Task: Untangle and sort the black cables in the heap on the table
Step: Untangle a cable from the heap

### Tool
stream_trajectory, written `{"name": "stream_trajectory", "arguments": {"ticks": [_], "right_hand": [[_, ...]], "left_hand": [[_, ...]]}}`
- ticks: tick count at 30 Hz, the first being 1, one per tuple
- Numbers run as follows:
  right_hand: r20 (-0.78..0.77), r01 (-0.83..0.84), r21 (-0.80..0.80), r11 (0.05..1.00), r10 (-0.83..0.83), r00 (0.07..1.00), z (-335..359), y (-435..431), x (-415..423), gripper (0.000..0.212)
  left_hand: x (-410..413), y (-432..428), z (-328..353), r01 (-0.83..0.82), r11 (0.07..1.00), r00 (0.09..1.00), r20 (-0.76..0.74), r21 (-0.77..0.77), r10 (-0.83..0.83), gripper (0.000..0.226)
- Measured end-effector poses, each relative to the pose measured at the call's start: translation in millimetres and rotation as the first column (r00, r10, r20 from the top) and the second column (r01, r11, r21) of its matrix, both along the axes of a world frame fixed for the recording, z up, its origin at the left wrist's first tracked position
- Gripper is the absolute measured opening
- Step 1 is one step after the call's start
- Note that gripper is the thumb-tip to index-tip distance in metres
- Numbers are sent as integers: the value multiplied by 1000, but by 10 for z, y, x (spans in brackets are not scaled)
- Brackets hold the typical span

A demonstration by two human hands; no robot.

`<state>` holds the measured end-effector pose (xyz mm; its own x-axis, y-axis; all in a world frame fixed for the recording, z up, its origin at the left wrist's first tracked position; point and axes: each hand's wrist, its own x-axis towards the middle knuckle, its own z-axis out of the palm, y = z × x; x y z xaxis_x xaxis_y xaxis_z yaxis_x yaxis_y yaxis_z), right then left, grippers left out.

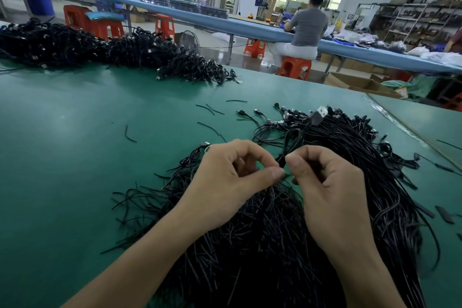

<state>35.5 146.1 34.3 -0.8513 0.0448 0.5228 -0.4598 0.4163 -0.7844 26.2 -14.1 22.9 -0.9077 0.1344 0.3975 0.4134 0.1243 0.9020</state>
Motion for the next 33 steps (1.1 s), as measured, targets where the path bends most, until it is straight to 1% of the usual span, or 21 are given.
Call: {"name": "stream_trajectory", "arguments": {"ticks": [1, 4, 5, 6, 8, 11, 13, 14, 17, 20, 23, 26, 29, 31, 33], "right_hand": [[-11, -16, -15, 1000, 16, 1000, 16, -9, 13, 13], [-34, -88, -33, 996, 87, 996, 59, -66, 62, 16], [-44, -106, -20, 994, 105, 994, 65, -87, 76, 15], [-55, -111, -4, 994, 110, 992, 68, -101, 84, 15], [-81, -80, 33, 996, 82, 993, 56, -102, 80, 16], [-132, -4, 93, 996, 16, 991, 15, -99, 48, 14], [-173, 22, 107, 994, -3, 985, -4, -106, 39, 9], [-193, 28, 114, 993, -6, 981, -7, -111, 38, 7], [-216, 19, 117, 993, 7, 976, -8, -110, 34, 8], [-191, 5, 110, 994, 16, 982, -8, -113, 36, 11], [-135, -22, 78, 997, 33, 990, -28, -133, 32, 12], [-134, -22, 73, 997, 32, 990, -33, -131, 20, 11], [-151, -21, 161, 987, 46, 987, -37, -123, 19, 15], [-134, -33, 232, 972, 65, 989, -48, -118, 24, 21], [-111, -20, 293, 956, 55, 992, -56, -102, 24, 16]], "left_hand": [[2, 17, -16, 3, 1000, 1000, -2, -11, -3, 9], [-1, 45, -65, -91, 988, 996, -7, -125, 91, 10], [8, 44, -67, -81, 989, 996, 15, -126, 83, 10], [25, 46, -58, -41, 995, 998, 53, -86, 46, 13], [50, 56, -24, 55, 997, 983, 173, 62, -65, 22], [57, 50, 27, 60, 974, 910, 388, 218, -143, 21], [29, 21, 44, 79, 936, 856, 457, 344, -240, 21], [20, 2, 53, 109, 921, 843, 456, 375, -286, 20], [34, -23, 86, 224, 892, 815, 427, 392, -393, 17], [35, -10, 79, 231, 868, 809, 408, 440, -423, 20], [32, 7, 65, 194, 865, 859, 346, 464, -378, 18], [11, 31, 42, 147, 841, 879, 321, 521, -352, 33], [10, 61, 36, 94, 890, 938, 261, 446, -230, 30], [23, 47, 48, 47, 923, 955, 255, 381, -154, 34], [12, 19, 37, 56, 938, 961, 236, 341, -143, 36]]}}
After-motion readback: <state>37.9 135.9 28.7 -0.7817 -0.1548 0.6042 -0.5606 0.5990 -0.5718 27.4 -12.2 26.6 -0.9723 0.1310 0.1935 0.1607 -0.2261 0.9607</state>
